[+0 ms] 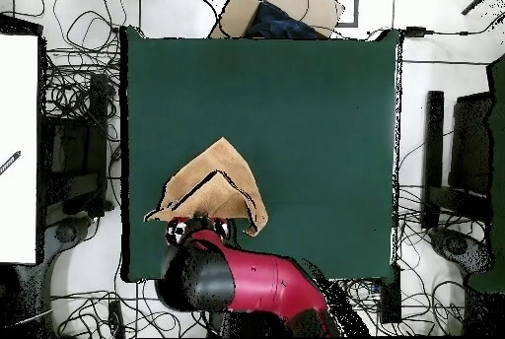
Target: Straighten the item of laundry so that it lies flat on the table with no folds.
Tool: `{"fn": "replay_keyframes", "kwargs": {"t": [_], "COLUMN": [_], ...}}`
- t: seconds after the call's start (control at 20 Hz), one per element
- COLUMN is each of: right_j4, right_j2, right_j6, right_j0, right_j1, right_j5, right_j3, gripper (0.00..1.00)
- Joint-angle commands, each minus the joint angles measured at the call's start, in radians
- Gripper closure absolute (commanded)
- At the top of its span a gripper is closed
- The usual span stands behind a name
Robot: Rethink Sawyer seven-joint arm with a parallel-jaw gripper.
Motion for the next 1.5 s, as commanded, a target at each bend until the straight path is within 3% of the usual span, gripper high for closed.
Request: {"fn": "replay_keyframes", "kwargs": {"t": [0.05, 0.25, 0.3, 0.35, 0.55, 0.85, 1.15, 1.35, 1.5], "right_j4": [0.11, 0.136, 0.18, 0.17, 0.118, 0.03, 0.082, 0.077, -0.048], "right_j2": [0.04, 0.035, 0.128, 0.2, 0.141, 0.028, 0.126, 0.06, -0.049], "right_j6": [0.097, 0.066, 0.007, 0.008, 0.005, 0.106, 0.096, 0.131, 0.196], "right_j0": [0.023, 0.018, -0.038, -0.081, -0.049, 0.014, -0.037, 0.012, 0.074], "right_j1": [-0.174, -0.178, -0.173, -0.159, -0.151, -0.134, -0.034, -0.054, -0.108], "right_j5": [0.19, 0.2, 0.119, 0.038, 0.076, 0.095, 0.015, 0.079, 0.253], "right_j3": [0.028, 0.043, 0.094, 0.12, 0.089, 0.045, 0.067, 0.032, -0.08], "gripper": [1.0, 1.0, 1.0, 0.0, 0.0, 0.0, 0.0, 0.0, 0.0]}}
